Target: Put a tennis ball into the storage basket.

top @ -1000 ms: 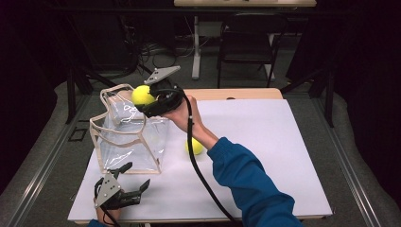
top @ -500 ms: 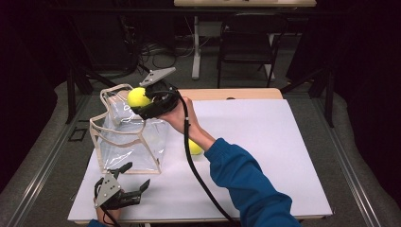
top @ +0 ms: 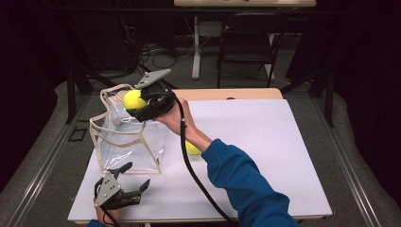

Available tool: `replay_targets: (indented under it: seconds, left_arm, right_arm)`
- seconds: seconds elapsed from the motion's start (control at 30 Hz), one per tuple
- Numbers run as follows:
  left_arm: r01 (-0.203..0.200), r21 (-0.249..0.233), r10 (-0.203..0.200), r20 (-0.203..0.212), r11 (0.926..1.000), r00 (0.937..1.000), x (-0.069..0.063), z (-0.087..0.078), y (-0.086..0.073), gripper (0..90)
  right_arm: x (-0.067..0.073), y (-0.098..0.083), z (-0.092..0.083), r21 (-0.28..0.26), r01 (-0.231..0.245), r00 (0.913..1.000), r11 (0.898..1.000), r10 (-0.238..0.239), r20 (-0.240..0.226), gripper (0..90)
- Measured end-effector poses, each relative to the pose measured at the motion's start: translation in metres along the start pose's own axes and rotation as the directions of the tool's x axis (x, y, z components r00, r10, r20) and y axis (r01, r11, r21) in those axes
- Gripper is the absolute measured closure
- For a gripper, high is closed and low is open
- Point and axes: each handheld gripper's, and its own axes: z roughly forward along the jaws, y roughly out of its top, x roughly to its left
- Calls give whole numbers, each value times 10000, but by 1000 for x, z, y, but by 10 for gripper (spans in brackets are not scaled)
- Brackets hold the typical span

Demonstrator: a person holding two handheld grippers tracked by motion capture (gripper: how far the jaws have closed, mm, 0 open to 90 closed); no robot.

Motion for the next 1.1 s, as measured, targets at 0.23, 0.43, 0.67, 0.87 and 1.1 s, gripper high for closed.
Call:
replay_targets:
  seconds: [0.23,0.43,0.67,0.87,1.1]
  left_arm:
    - [3,2,-3,12,10000,10000,0,0,0,158]
    - [3,7,-3,13,10000,10000,0,0,0,158]
    - [6,-3,-6,16,10000,10000,0,0,0,158]
    - [-1,-3,1,18,10000,10000,0,0,0,158]
    - [10,0,-10,16,10000,10000,0,0,0,158]
  right_arm:
    - [2,0,3,49,17,10000,10000,-17,-86,267]
    - [5,0,7,102,31,9998,9999,-29,-191,267]
    - [6,0,10,175,24,9996,9998,-19,-285,266]
    - [8,-1,14,318,-16,9992,9995,29,-388,265]
    - [9,-1,17,457,0,9989,9990,22,-464,264]
